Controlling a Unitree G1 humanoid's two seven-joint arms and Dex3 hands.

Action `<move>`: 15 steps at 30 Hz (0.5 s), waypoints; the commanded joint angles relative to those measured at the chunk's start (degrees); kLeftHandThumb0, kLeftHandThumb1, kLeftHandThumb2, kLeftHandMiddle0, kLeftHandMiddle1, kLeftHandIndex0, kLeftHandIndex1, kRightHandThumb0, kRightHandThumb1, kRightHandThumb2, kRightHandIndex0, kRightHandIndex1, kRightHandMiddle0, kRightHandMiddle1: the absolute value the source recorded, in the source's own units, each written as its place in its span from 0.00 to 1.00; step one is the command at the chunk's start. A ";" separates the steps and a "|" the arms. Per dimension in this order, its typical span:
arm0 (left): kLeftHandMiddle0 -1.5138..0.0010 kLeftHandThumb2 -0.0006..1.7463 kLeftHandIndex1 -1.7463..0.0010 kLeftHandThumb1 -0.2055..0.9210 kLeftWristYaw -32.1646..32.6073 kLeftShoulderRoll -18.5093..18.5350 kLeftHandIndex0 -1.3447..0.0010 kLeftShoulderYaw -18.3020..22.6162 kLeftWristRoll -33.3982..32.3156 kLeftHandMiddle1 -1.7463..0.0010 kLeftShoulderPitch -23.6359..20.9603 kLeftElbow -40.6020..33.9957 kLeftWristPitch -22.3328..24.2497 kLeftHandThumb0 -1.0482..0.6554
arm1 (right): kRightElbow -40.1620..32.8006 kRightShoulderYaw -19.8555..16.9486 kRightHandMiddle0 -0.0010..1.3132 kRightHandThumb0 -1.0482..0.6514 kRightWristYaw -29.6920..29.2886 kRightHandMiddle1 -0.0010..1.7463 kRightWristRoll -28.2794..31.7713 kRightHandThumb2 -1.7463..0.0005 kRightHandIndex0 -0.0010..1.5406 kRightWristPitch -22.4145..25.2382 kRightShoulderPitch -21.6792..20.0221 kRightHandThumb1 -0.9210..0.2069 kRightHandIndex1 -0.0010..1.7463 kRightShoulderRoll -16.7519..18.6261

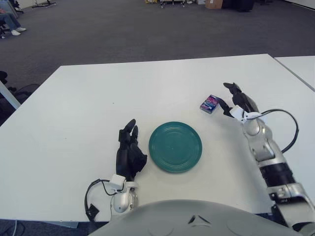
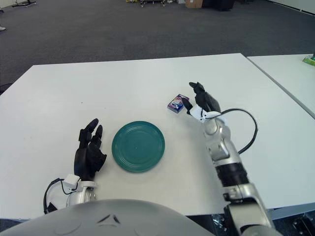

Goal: Put the gum into the plate.

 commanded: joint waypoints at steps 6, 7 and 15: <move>0.79 0.60 0.55 1.00 0.99 -2.55 1.00 -0.37 0.32 1.00 -2.23 3.28 1.96 0.02 | 13.44 6.89 0.00 0.17 -1.04 0.30 -8.16 0.66 0.14 -7.94 -10.45 0.00 0.00 -5.10; 0.79 0.60 0.55 1.00 1.16 -2.66 1.00 -0.49 0.40 1.00 -2.17 3.10 2.12 0.02 | 14.19 7.70 0.00 0.17 -0.85 0.30 -9.05 0.66 0.14 -8.35 -11.24 0.00 0.00 -5.39; 0.79 0.60 0.55 1.00 1.70 -2.95 1.00 -1.03 0.39 1.00 -1.66 2.33 2.16 0.03 | 20.41 12.37 0.00 0.18 0.00 0.28 -13.21 0.70 0.12 -11.60 -16.09 0.00 0.00 -6.03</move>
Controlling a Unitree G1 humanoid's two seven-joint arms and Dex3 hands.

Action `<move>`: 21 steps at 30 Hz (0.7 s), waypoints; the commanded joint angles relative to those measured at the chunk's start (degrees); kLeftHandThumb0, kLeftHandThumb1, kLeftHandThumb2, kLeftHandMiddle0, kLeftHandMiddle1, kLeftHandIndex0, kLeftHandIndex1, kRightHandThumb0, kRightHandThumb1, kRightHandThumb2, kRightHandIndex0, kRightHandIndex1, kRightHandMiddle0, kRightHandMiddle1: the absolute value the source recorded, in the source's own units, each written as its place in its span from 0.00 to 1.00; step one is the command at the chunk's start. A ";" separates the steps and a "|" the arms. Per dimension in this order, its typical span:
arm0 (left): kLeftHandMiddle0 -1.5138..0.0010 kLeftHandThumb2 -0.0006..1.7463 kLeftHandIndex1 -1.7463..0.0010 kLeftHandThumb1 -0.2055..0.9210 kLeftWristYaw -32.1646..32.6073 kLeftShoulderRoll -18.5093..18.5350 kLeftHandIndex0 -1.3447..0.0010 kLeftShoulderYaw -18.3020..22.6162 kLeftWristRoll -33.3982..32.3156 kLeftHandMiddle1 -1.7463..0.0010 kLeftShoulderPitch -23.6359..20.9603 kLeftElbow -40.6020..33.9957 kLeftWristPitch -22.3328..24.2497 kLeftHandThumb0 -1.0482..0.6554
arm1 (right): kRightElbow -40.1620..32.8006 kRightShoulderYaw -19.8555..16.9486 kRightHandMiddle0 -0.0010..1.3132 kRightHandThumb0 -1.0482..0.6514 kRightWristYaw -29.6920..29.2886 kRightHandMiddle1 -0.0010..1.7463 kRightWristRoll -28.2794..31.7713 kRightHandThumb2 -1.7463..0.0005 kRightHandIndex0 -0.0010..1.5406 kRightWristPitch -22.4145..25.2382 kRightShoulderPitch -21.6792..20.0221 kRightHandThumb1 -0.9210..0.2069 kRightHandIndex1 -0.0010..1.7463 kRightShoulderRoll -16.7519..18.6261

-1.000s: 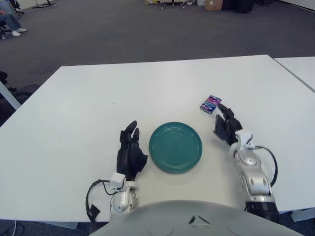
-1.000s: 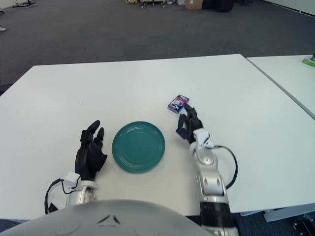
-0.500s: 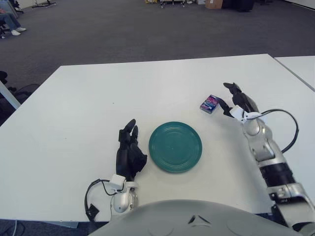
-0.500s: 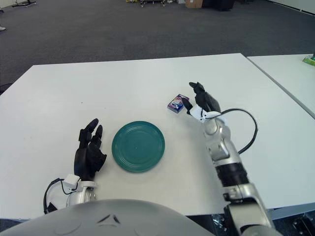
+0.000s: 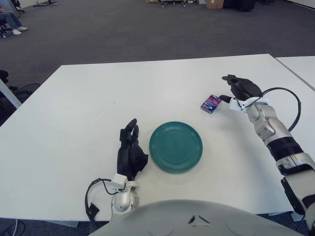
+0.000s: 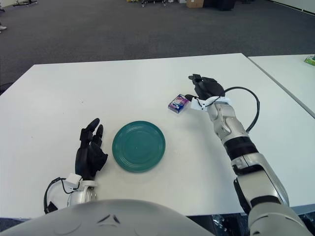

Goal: Put the gum into the plate.

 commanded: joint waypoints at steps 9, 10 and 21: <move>0.81 0.59 0.58 1.00 0.61 -2.81 1.00 -0.61 -0.32 1.00 -0.95 1.72 1.77 0.03 | 18.05 7.22 0.00 0.21 -0.73 0.26 -3.92 0.72 0.13 -7.52 -9.30 0.00 0.00 1.54; 0.82 0.59 0.59 1.00 0.65 -2.76 1.00 -0.60 -0.29 1.00 -0.84 1.57 1.94 0.03 | 20.77 8.05 0.00 0.21 -1.57 0.25 -4.25 0.73 0.13 -8.34 -9.73 0.00 0.00 2.21; 0.82 0.60 0.61 1.00 -0.15 -2.66 1.00 0.41 -2.04 1.00 -1.57 4.14 0.21 0.01 | 33.36 16.86 0.00 0.26 -8.49 0.17 -9.57 0.75 0.09 -14.50 -11.41 0.00 0.00 3.66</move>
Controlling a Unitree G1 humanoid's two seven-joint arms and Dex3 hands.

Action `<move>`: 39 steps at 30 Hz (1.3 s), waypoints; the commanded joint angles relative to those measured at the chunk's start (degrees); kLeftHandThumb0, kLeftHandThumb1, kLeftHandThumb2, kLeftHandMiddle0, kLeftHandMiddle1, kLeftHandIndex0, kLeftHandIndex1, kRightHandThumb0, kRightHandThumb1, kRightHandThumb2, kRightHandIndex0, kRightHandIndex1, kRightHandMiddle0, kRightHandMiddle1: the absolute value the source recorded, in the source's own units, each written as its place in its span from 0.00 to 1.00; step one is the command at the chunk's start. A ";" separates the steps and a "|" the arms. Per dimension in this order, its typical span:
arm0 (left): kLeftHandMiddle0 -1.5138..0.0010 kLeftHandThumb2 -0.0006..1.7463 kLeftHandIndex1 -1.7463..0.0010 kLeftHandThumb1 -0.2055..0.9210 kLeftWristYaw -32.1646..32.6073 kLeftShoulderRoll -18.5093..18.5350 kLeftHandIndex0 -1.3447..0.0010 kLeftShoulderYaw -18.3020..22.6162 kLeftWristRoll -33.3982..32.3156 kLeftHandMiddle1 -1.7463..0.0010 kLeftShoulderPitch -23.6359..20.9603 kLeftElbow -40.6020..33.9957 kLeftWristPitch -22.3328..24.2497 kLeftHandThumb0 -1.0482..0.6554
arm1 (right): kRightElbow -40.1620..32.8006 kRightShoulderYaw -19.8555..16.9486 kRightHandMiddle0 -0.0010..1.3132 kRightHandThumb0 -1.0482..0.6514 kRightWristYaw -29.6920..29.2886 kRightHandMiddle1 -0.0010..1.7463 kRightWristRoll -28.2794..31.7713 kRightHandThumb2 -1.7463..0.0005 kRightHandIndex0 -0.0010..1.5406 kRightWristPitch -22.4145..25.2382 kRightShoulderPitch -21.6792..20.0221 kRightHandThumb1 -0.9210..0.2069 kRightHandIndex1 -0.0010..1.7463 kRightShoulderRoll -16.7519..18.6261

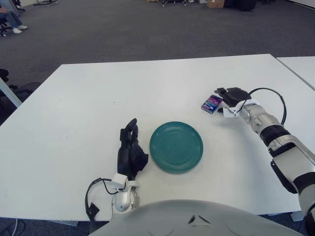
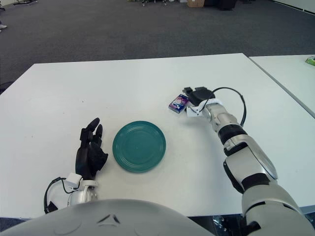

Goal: Put the gum into the plate.

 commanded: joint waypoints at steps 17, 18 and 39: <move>0.81 0.60 0.56 1.00 2.63 -3.52 1.00 -1.94 1.21 1.00 0.02 -0.42 4.01 0.04 | 12.65 11.97 0.00 0.27 -11.33 0.11 -7.64 0.76 0.08 -4.96 -2.82 0.02 0.01 1.59; 0.81 0.60 0.57 1.00 2.52 -3.58 1.00 -2.03 0.81 1.00 0.06 -0.55 3.97 0.04 | 13.09 12.41 0.00 0.27 -11.68 0.11 -7.78 0.76 0.08 -5.00 -2.88 0.02 0.01 1.65; 0.81 0.60 0.59 1.00 4.15 -4.61 1.00 -3.38 -0.26 1.00 -1.30 -0.09 4.95 0.07 | 15.43 19.18 0.00 0.26 -17.86 0.13 -11.13 0.71 0.10 -4.11 -9.35 0.00 0.01 2.93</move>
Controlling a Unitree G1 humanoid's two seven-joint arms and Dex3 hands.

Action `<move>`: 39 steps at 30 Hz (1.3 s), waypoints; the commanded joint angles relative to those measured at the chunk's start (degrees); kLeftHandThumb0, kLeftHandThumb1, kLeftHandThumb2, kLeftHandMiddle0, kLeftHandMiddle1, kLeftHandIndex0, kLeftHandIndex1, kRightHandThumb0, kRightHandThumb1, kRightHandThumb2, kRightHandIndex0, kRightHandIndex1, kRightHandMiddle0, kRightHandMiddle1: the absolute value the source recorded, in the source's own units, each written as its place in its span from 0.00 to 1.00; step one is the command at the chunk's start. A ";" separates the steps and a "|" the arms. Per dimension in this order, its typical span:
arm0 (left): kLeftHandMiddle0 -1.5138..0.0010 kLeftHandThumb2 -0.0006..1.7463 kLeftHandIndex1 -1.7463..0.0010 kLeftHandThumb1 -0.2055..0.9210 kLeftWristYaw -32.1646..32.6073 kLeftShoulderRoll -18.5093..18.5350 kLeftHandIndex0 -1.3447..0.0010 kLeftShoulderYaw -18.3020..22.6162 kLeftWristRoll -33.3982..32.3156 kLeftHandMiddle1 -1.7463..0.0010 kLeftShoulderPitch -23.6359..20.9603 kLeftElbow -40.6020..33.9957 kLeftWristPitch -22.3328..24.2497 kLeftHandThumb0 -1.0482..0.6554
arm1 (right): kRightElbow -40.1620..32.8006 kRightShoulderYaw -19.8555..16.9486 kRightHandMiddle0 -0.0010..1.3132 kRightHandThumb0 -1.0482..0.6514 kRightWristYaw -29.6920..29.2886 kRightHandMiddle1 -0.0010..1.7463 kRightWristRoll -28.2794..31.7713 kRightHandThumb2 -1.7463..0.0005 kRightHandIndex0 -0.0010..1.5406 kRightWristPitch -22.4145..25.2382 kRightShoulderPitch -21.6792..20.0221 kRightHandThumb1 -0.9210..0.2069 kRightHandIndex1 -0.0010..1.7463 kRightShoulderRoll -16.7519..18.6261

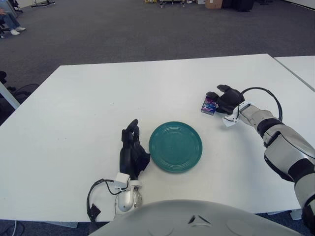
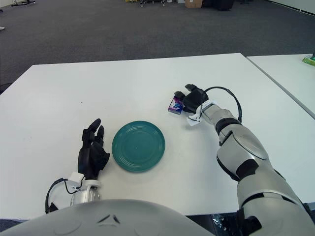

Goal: Put the gum into the plate.

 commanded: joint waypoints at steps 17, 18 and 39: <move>0.80 0.60 0.57 1.00 1.71 -5.15 1.00 -0.44 -1.11 0.99 -4.24 6.03 -1.18 0.07 | 1.00 2.84 0.00 0.28 -1.10 0.14 -2.16 0.70 0.12 -1.24 -1.27 0.00 0.01 2.03; 0.80 0.60 0.57 1.00 1.69 -5.17 1.00 -0.43 -1.19 0.99 -4.31 6.19 -1.38 0.07 | 1.01 3.17 0.00 0.28 -1.17 0.14 -2.39 0.70 0.12 -1.43 -1.38 0.00 0.01 1.99; 0.81 0.61 0.57 1.00 4.95 -7.27 1.00 -2.64 0.16 1.00 -4.02 6.55 -3.38 0.06 | 0.38 14.69 0.00 0.26 -6.20 0.17 -13.77 0.62 0.13 -9.64 -7.39 0.00 0.00 -0.69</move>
